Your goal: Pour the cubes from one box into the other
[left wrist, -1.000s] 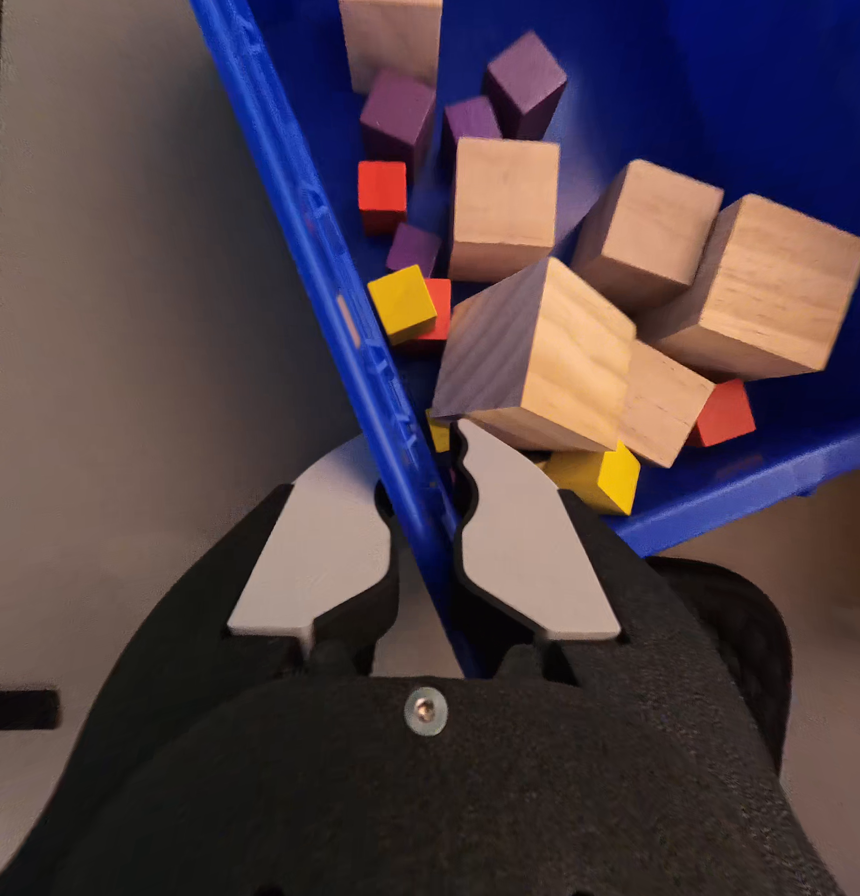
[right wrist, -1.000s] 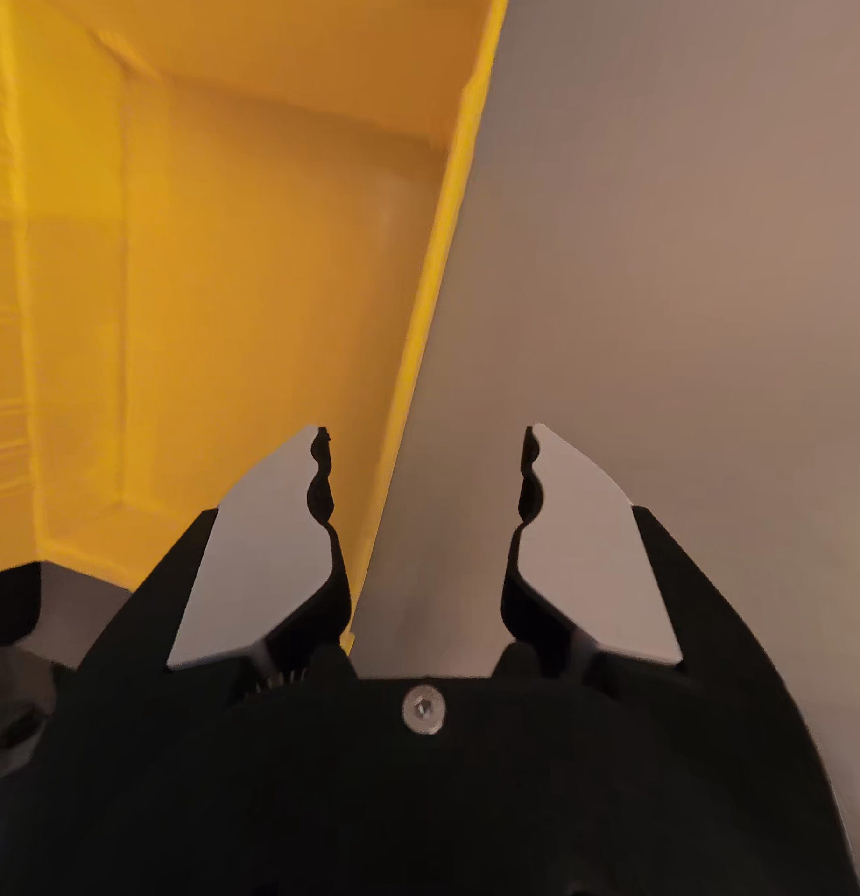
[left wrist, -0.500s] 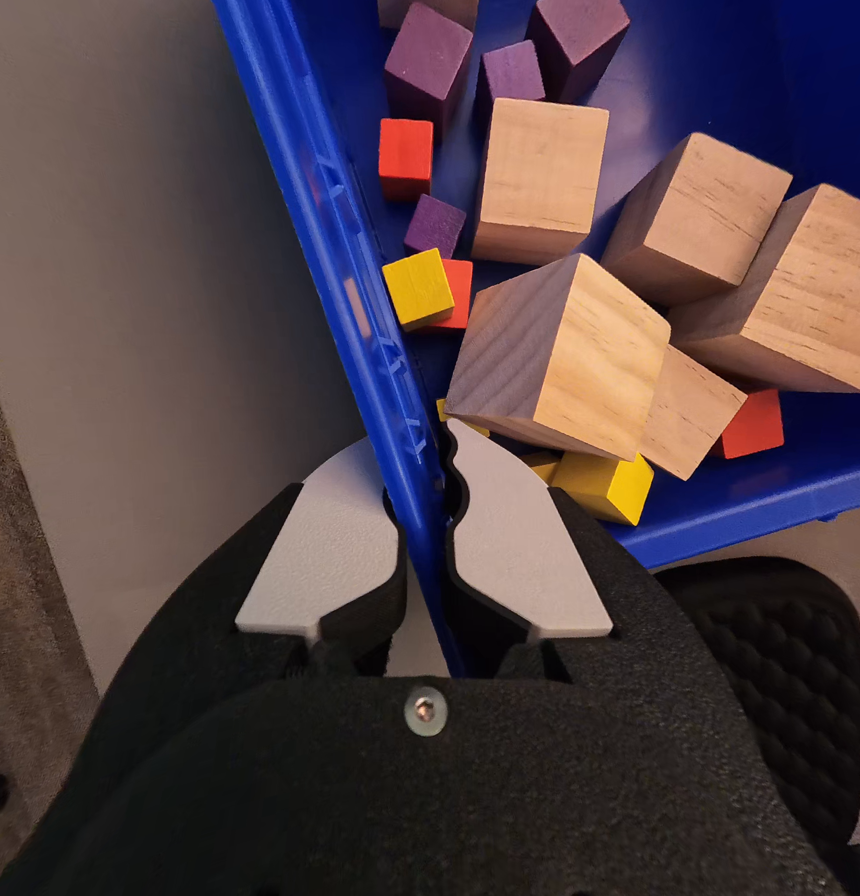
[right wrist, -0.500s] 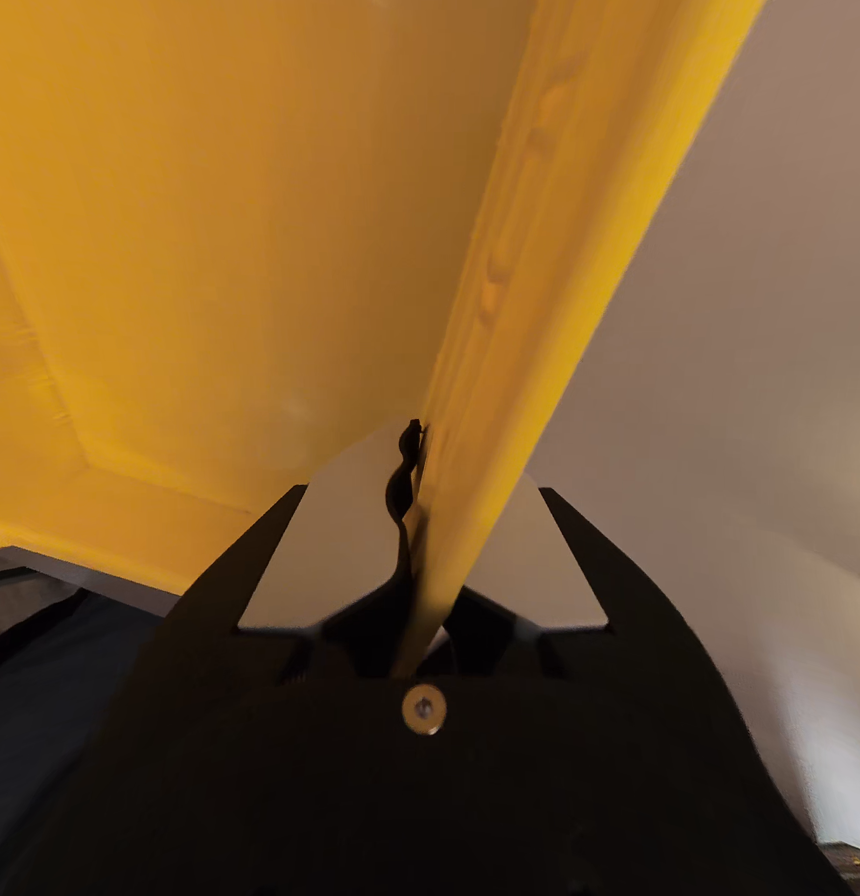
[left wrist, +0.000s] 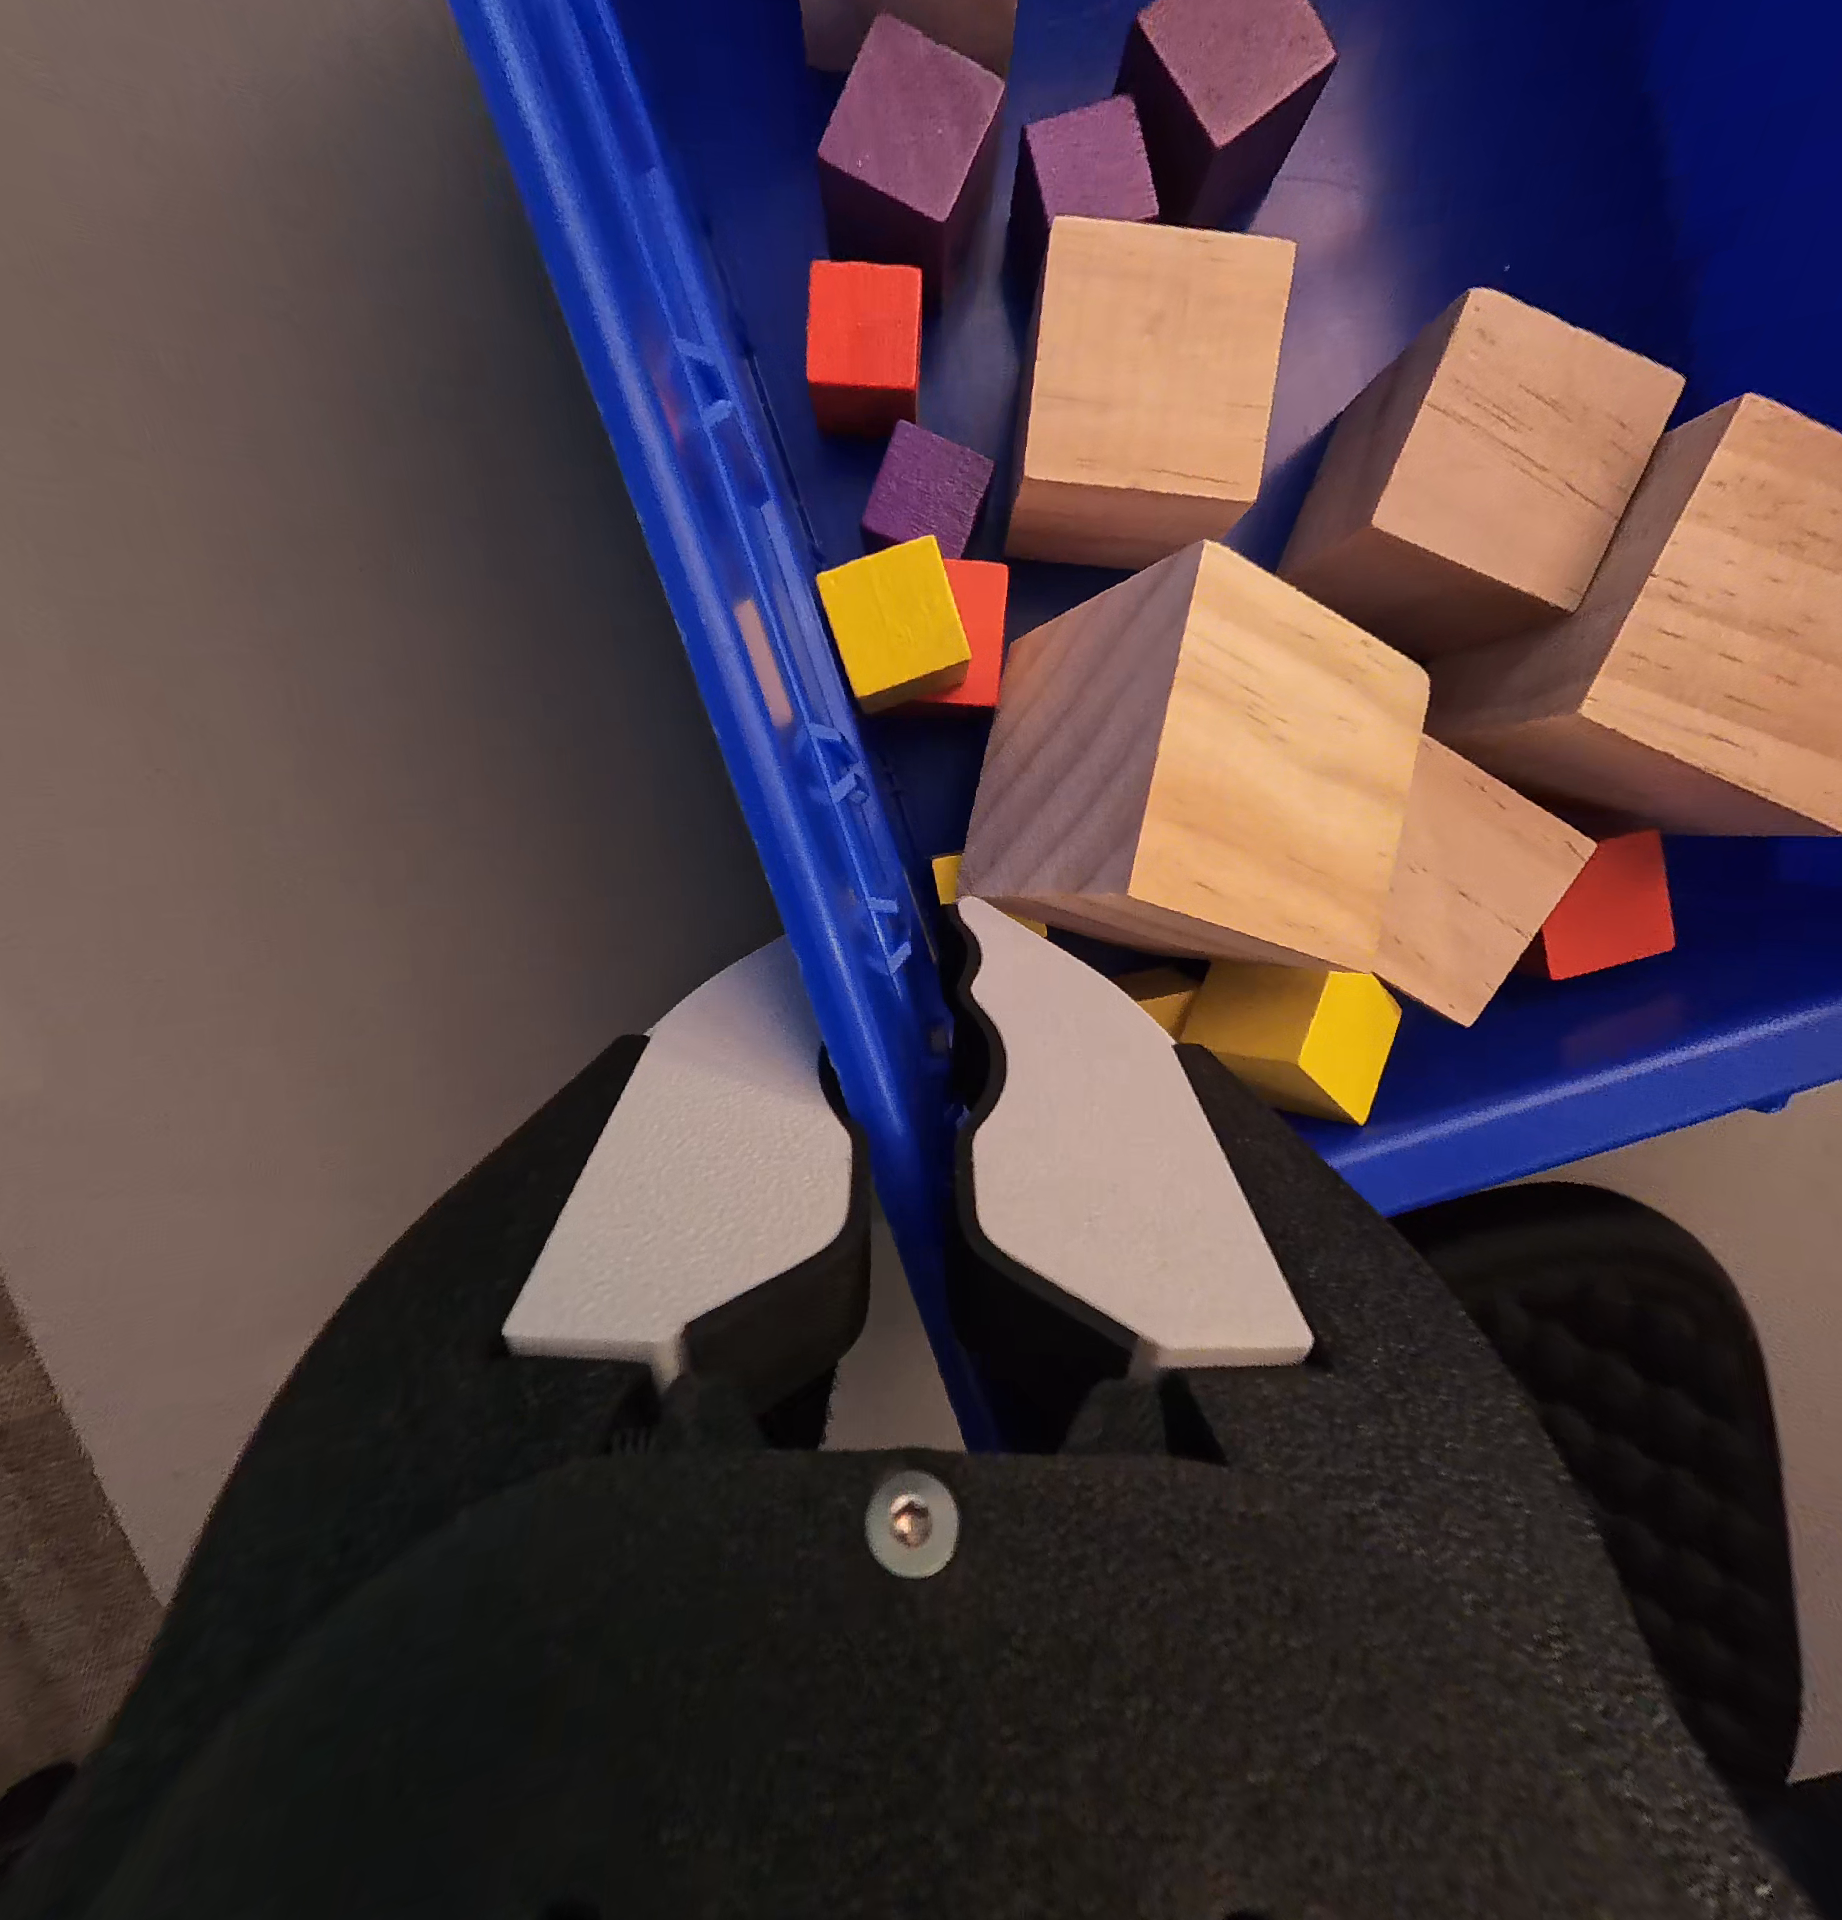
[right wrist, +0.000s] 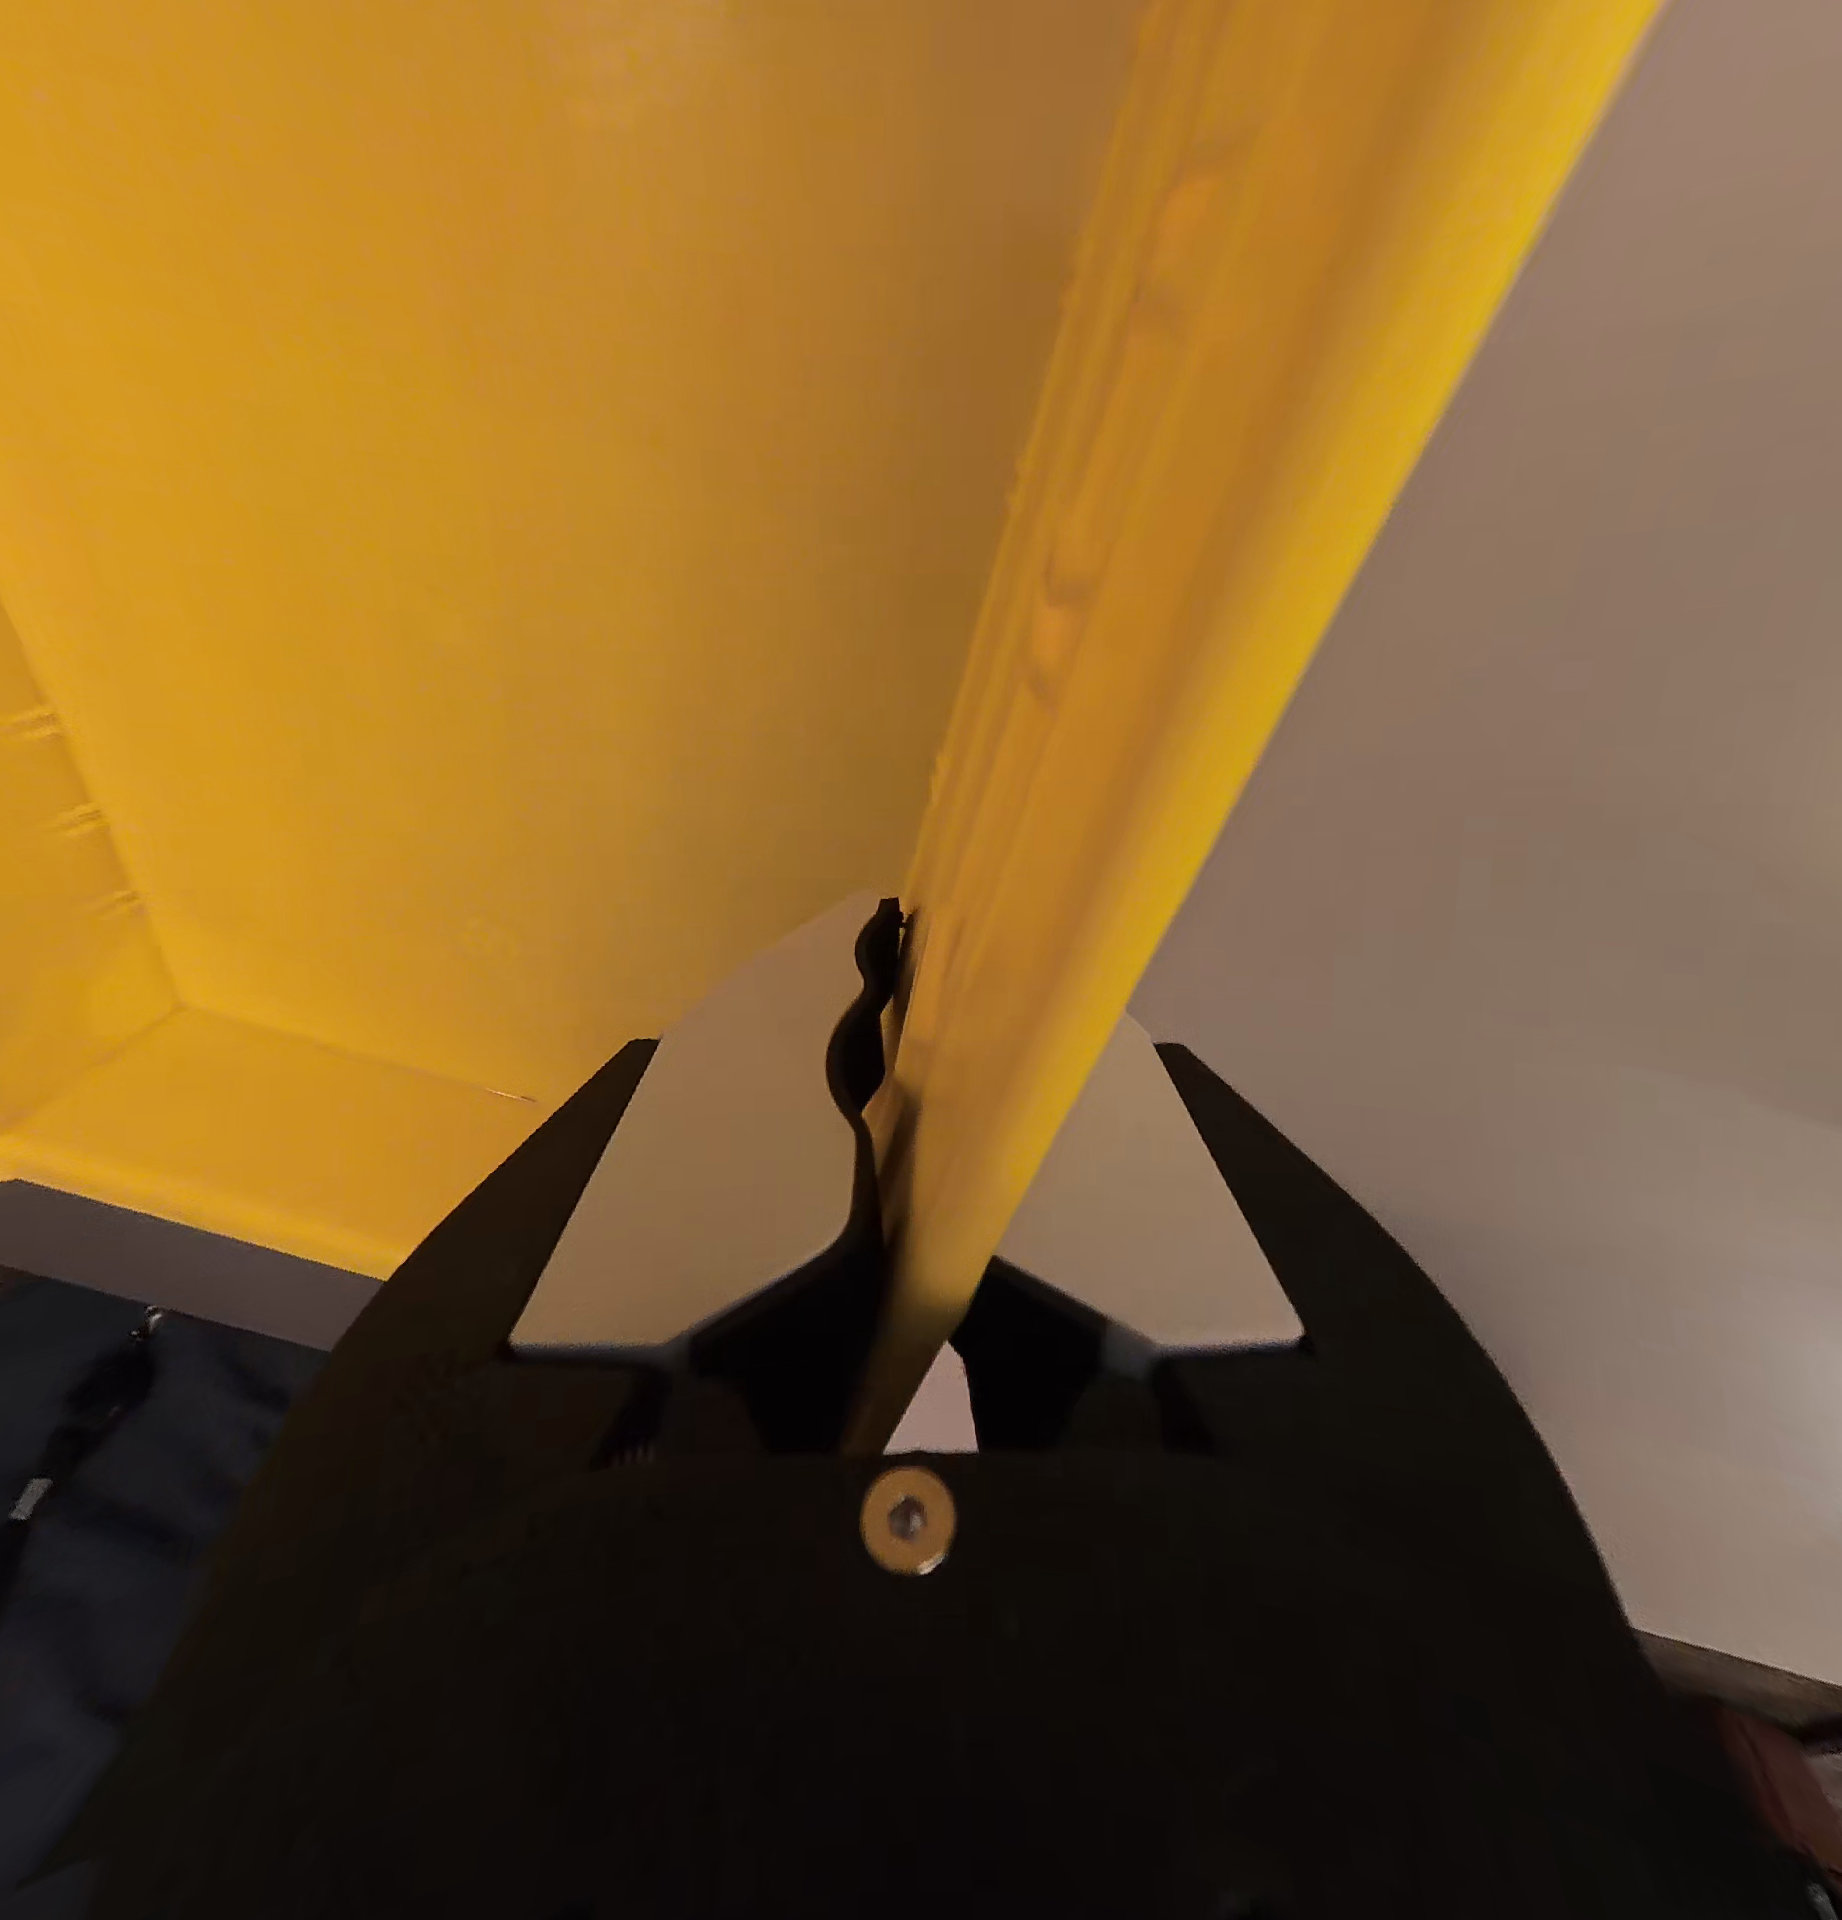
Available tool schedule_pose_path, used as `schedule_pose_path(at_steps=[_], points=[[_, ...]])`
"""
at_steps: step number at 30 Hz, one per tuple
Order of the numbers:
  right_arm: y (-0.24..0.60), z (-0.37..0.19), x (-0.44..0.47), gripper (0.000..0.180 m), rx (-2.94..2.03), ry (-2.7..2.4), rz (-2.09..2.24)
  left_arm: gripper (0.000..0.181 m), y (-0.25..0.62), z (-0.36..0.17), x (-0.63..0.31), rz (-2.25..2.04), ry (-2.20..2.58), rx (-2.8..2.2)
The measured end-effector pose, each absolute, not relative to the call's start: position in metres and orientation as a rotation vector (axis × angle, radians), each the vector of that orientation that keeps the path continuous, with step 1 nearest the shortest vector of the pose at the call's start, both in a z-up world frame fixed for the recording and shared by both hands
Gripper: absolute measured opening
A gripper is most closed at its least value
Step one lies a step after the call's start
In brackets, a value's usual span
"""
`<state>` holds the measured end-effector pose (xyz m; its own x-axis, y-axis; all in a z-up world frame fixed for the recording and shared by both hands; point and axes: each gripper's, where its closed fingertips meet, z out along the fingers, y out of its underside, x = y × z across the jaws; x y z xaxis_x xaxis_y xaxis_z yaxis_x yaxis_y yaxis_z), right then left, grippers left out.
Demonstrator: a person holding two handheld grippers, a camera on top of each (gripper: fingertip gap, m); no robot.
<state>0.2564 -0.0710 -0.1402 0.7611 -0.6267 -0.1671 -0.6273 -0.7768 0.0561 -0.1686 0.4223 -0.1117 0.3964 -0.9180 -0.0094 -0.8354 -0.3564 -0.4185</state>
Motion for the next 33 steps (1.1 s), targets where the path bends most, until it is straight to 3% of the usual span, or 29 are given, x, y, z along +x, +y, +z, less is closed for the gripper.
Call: schedule_pose_path(at_steps=[15, 18, 20, 23, 25, 29, 33], points=[[-0.118, -0.141, 0.286, 0.006, -2.915, 1.062, 0.256, 0.011, 0.406, -0.112, -0.161, -0.364, 1.566, -2.277], [-0.120, -0.138, 0.296, 0.030, -2.861, 1.126, 0.139, 0.014, 0.405, -0.112, -0.161, -0.370, 1.557, -2.275], [-0.121, -0.128, 0.304, 0.033, -2.806, 1.145, 0.028, 0.029, 0.402, -0.110, -0.161, -0.381, 1.570, -2.251], [-0.130, -0.096, 0.317, 0.047, -2.714, 1.193, -0.217, 0.051, 0.405, -0.100, -0.162, -0.418, 1.520, -2.197], [-0.128, -0.060, 0.325, 0.045, -2.613, 1.176, -0.427, 0.065, 0.405, -0.083, -0.159, -0.526, 1.452, -2.151], [-0.076, 0.023, 0.310, 0.045, -2.346, 0.919, -0.632, 0.060, 0.407, -0.033, -0.152, -0.764, 1.308, -2.045], [0.047, 0.085, 0.232, 0.044, -2.007, 0.499, -0.267, 0.050, 0.425, -0.014, -0.139, -0.739, 1.273, -2.060]])
